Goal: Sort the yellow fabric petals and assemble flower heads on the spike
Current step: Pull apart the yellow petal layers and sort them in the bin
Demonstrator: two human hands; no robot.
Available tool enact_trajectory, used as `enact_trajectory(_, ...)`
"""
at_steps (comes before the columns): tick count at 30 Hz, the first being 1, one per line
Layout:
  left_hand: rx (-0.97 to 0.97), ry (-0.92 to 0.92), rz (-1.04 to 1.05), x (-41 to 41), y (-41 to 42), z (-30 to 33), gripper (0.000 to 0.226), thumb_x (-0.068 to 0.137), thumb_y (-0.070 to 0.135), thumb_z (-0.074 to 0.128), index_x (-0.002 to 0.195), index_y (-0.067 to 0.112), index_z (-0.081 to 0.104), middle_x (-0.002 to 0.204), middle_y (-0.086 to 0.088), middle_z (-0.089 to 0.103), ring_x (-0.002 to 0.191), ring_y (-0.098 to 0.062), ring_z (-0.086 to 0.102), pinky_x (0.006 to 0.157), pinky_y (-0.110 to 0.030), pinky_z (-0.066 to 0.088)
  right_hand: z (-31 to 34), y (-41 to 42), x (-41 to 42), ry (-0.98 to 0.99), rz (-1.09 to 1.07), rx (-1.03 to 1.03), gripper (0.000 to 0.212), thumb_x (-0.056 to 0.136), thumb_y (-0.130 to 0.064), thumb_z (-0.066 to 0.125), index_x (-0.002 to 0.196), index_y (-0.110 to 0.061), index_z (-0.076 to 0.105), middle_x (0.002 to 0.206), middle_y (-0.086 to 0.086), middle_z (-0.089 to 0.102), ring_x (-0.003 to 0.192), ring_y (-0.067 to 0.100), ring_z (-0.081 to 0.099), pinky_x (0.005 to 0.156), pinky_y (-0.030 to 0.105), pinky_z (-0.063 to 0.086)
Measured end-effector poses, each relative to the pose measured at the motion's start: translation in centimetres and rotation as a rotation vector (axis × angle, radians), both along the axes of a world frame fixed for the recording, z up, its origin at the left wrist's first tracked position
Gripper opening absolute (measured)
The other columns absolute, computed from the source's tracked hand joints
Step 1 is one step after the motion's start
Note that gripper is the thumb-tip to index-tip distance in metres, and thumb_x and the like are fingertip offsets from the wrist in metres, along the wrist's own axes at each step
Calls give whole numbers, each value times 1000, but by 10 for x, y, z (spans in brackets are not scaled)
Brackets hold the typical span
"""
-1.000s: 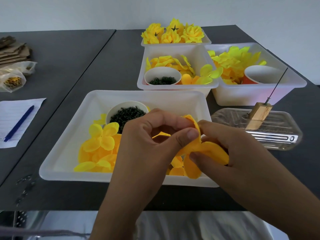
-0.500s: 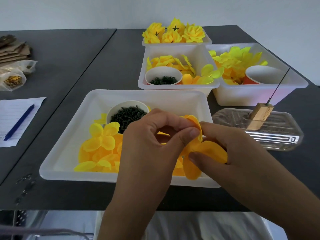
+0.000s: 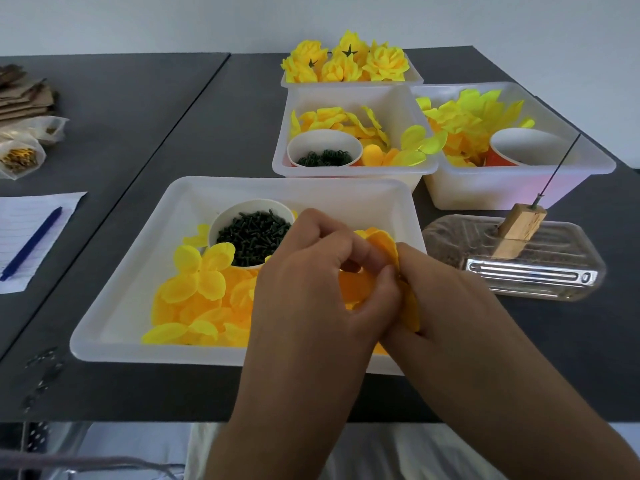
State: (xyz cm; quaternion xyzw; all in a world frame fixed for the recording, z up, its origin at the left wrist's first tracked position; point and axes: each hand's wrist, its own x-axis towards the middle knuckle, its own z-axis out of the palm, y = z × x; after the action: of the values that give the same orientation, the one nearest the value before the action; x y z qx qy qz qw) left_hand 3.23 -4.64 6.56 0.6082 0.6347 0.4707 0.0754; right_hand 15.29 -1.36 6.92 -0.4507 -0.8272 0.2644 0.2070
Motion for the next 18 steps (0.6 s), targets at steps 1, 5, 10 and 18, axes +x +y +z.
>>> enact_trajectory(1, 6, 3, 6, 0, 0, 0, 7, 77, 31, 66, 72, 27, 67, 84, 13, 55, 81, -5, 55, 66, -15, 44, 0, -1, -1, 1, -2, 18, 20, 76, -41, 47, 94, -32, 44, 78, -16, 55, 71, 3, 57, 62, 17, 48)
enact_trajectory(5, 24, 13, 54, 2, -1, 1, 9, 76, 29, 64, 69, 26, 62, 82, 12, 53, 81, -3, 52, 67, -8, 40, 0, -6, -4, 0, 5, 64, 23, 81, -30, 57, 83, -38, 36, 75, -16, 52, 68, 3, 54, 64, 21, 50)
enact_trajectory(10, 0, -28, 42, -4, -1, 0, 12, 74, 25, 62, 66, 28, 55, 80, 14, 51, 81, -2, 52, 67, -7, 38, 5, -2, 6, 40, 162, -164, 30, 75, -56, 44, 104, -46, 43, 93, -18, 60, 84, 3, 59, 72, 27, 54)
enact_trajectory(18, -12, 62, -74, -11, 1, -1, 14, 80, 36, 58, 72, 25, 57, 85, 14, 48, 82, -8, 52, 59, -15, 41, 4, 23, 15, 303, 229, -265, 38, 81, -56, 45, 92, -27, 65, 80, -2, 65, 74, 14, 62, 62, 26, 52)
